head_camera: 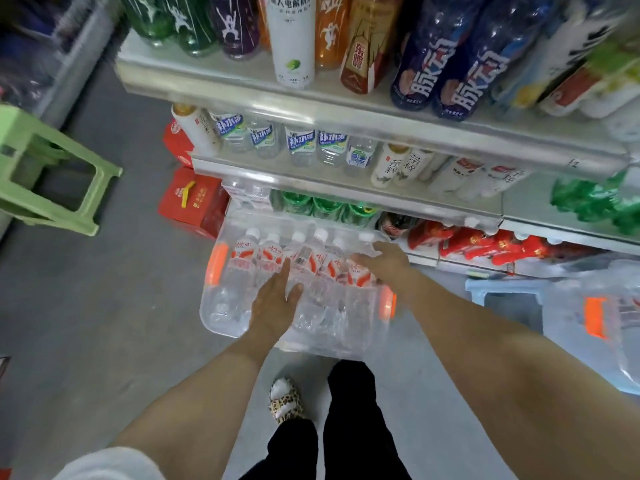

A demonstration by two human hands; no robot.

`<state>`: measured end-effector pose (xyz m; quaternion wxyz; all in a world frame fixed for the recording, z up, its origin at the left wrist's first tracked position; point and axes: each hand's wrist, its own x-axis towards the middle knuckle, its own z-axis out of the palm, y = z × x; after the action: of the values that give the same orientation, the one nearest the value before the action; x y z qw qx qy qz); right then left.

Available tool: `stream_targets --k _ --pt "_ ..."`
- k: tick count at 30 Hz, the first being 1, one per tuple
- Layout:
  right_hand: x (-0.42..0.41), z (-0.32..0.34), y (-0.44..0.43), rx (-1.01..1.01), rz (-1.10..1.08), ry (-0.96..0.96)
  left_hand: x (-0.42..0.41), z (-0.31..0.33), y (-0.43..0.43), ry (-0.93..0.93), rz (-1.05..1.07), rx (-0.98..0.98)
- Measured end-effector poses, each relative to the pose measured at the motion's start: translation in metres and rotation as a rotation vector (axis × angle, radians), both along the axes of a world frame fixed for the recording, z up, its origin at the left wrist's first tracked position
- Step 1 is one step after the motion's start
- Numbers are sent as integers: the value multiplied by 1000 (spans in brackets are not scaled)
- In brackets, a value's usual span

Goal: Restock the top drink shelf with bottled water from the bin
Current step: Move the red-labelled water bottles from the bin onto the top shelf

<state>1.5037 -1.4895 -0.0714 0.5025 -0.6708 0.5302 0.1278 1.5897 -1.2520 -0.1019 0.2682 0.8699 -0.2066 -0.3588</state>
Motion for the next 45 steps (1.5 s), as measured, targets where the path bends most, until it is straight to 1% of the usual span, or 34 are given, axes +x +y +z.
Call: stream_targets --k 2,5,8,10,15,18,20,22,24,27,30,34,37,39,41,42,43,44,45 --pt "-12 19 3 24 -45 -92 -1 21 2 29 -25 -61" --pt "-19 61 6 23 -50 -192 1 59 1 115 -33 -180" --pt "-18 118 5 22 -1 -333 6 112 -11 168 -22 -306" --pt "-14 165 3 -46 45 -406 10 152 -22 161 -44 -384" --pt "-2 306 -3 -282 113 -606 17 267 -56 82 -190 -613" --pt "5 394 -9 -407 121 -742 24 340 -70 48 -218 -780" --pt "10 451 -12 -487 133 -824 30 388 -79 -21 -245 -850" --pt "16 502 -16 -570 126 -905 38 431 -90 -44 -261 -917" --pt "24 547 -24 -623 130 -983 45 472 -103 -57 -277 -996" --pt "37 614 -37 -667 133 -1082 54 527 -122 -180 -326 -1090" --pt "53 673 -54 -671 172 -1179 67 572 -144 -209 -348 -1179" --pt "77 729 -81 -678 186 -1305 90 621 -183 -297 -304 -1235" --pt "100 755 -102 -707 206 -1341 107 640 -210 -325 -263 -1252" --pt "118 764 -115 -727 225 -1345 120 648 -223 -318 -251 -1229" --pt "138 769 -128 -720 240 -1344 136 661 -245 -355 -206 -1205" --pt "148 769 -134 -707 245 -1343 151 662 -254 -338 -267 -1222" --pt "157 769 -140 -692 244 -1344 160 663 -261 -305 -282 -1257" --pt "166 767 -146 -677 237 -1343 168 664 -269 -281 -247 -1289" --pt "175 766 -152 -660 228 -1344 172 663 -274 -295 -237 -1289"
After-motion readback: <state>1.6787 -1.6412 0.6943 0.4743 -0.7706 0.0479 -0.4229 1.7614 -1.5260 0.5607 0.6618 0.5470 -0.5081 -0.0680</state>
